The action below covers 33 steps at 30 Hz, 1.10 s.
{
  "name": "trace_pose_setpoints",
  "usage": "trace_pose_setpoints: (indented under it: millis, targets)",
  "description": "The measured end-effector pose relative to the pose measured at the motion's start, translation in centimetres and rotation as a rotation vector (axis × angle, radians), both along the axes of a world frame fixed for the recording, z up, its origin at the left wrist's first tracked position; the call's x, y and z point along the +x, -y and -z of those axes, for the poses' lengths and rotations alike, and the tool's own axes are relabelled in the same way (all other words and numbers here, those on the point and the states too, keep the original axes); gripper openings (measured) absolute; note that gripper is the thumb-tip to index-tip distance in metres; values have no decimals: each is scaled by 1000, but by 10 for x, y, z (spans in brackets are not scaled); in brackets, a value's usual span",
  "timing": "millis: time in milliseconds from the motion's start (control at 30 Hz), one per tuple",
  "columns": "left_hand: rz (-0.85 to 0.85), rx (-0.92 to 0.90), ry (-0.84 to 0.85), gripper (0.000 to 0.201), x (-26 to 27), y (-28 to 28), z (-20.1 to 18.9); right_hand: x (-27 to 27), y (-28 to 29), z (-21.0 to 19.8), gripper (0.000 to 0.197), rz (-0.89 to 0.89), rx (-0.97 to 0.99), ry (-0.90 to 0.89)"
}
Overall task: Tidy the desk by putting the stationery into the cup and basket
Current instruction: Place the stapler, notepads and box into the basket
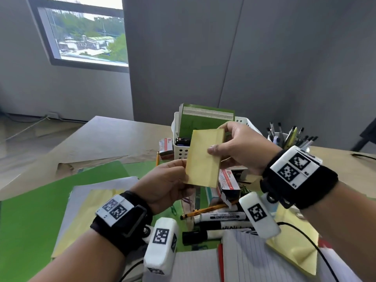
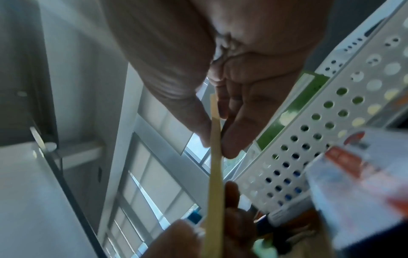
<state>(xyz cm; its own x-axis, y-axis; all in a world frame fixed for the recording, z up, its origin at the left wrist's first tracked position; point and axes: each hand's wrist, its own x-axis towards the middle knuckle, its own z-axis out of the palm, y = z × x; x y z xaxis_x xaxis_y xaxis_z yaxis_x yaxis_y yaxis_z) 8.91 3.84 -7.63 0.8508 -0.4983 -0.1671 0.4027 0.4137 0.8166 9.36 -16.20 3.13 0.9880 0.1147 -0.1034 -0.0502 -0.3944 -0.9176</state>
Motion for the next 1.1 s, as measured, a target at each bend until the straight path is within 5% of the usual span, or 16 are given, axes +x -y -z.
trace_pose_setpoints:
  millis: [200,300,400,533,667,1100]
  targets:
    - [-9,-28,70,41,4,-2,5,15,4,-23,111,-270,-756,166]
    - [-23,-59,105,39,3,1,3,22,-6,-40,74,-403,-877,166]
    - [-168,-156,33,29,5,1,-1,49,-6,-54,39,-352,-774,198]
    - [-343,-112,-110,29,14,-4,4,95,25,-65,34,-69,-793,296]
    - [-337,-72,-163,29,16,-4,6,117,50,-53,25,137,-866,232]
    - [-330,-45,-194,26,19,0,4,149,77,-27,26,142,-865,-112]
